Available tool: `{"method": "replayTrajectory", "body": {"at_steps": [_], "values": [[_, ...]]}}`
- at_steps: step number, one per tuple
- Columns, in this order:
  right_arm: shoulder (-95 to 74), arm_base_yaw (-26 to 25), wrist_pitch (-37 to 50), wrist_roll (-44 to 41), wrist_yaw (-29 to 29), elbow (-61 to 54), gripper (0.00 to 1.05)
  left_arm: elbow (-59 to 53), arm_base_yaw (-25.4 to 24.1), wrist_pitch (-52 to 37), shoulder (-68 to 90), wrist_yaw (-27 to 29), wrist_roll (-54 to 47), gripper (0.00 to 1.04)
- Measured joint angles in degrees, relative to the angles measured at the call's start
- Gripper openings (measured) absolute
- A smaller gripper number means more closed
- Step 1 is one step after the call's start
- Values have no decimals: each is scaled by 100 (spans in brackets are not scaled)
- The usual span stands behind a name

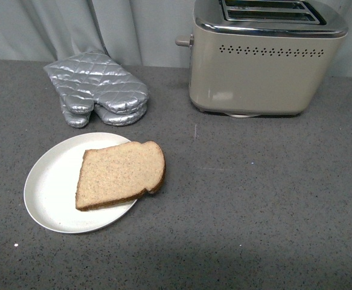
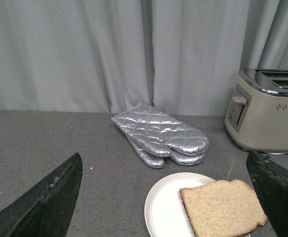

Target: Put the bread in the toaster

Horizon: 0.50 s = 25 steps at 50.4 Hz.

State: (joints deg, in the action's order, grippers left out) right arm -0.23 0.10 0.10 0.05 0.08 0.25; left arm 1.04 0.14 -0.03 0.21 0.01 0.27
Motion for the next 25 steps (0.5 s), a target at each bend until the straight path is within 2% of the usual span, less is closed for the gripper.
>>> {"method": "replayTrajectory", "body": {"at_steps": [25], "values": [[0, 0, 0, 0, 0, 0, 95, 0, 0, 0, 0, 0, 0, 98]]}}
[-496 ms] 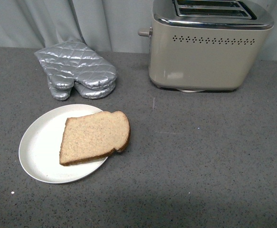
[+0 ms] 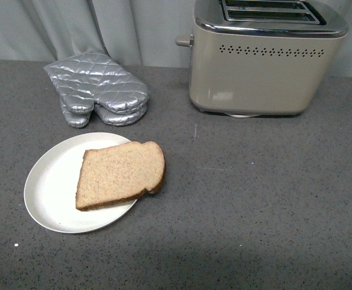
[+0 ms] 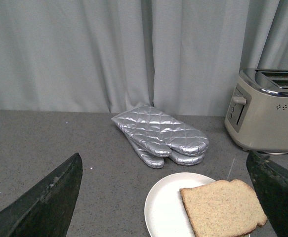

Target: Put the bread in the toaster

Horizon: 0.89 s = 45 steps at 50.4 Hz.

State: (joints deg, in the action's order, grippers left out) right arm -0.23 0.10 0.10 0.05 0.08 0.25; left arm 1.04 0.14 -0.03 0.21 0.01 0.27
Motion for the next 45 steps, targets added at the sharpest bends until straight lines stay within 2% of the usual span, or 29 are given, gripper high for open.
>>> {"method": "replayTrajectory", "body": {"at_steps": [25, 26, 28, 32, 35, 45], "values": [[0, 0, 0, 0, 0, 0, 95, 2, 2, 2, 0, 9, 0, 98], [0, 0, 0, 0, 0, 0, 95, 11, 17, 28, 22, 85, 22, 98], [0, 0, 0, 0, 2, 0, 95, 188, 216, 542, 254, 745, 402, 98], [0, 0, 0, 2, -4, 0, 95, 505, 448, 1255, 1051, 1639, 1119, 98], [0, -2, 0, 0, 0, 0, 95, 520, 490, 1084, 1591, 1759, 1475, 98], [0, 0, 0, 0, 0, 0, 95, 662, 229, -487, 3462, 1427, 1753, 98]]}}
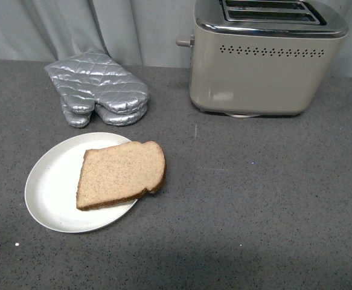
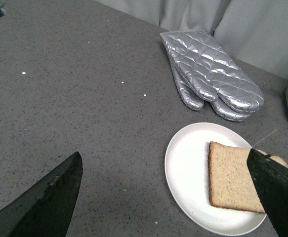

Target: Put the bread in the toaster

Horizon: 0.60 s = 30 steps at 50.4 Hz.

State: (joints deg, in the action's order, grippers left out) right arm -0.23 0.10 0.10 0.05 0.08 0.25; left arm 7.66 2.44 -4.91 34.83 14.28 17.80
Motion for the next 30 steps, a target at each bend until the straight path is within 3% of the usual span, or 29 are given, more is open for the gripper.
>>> {"method": "replayTrajectory", "body": {"at_steps": [11, 20, 30], "values": [[0, -2, 0, 0, 0, 0, 95, 739, -367, -1513, 2907, -933, -146, 98], [0, -2, 0, 0, 0, 0, 95, 1679, -509, -1362, 5066, -1661, -345, 98], [0, -2, 0, 0, 0, 0, 95, 2616, -612, -955, 6439, -1731, -531, 98]]}}
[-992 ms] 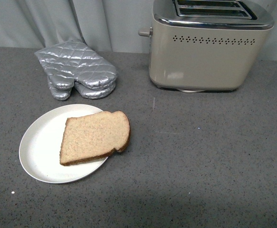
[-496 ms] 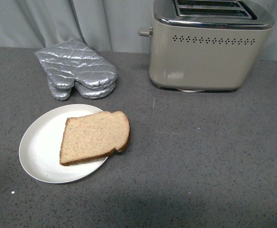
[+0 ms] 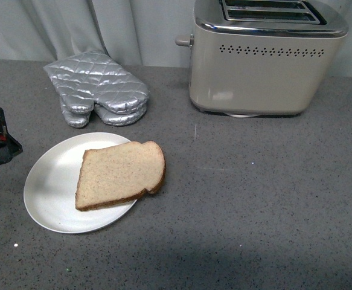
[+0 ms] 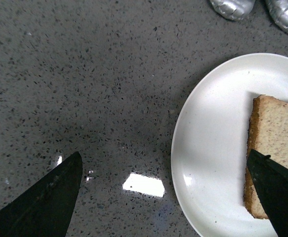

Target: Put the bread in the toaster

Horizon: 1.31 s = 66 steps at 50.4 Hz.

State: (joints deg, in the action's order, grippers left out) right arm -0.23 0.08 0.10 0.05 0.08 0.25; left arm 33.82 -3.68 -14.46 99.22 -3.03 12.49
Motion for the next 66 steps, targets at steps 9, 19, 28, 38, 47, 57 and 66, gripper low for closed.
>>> {"method": "replayTrajectory", "body": {"at_steps": [9, 19, 28, 38, 47, 57, 66], "values": [[0, 2, 0, 0, 0, 0, 95, 546, 76, 404, 704, -188, -315, 98], [0, 0, 0, 0, 0, 0, 95, 922, 140, 562, 1279, -227, -313, 98], [0, 2, 0, 0, 0, 0, 95, 1082, 144, 693, 1528, -299, -190, 79], [0, 2, 0, 0, 0, 0, 95, 1152, 111, 551, 1585, -365, 269, 50], [0, 2, 0, 0, 0, 0, 95, 1113, 227, 693, 1585, -597, 304, 14], [0, 2, 0, 0, 0, 0, 95, 1084, 450, 907, 1508, -920, 483, 3], [0, 2, 0, 0, 0, 0, 95, 1097, 807, 863, 1080, -1475, 1078, 3]]}}
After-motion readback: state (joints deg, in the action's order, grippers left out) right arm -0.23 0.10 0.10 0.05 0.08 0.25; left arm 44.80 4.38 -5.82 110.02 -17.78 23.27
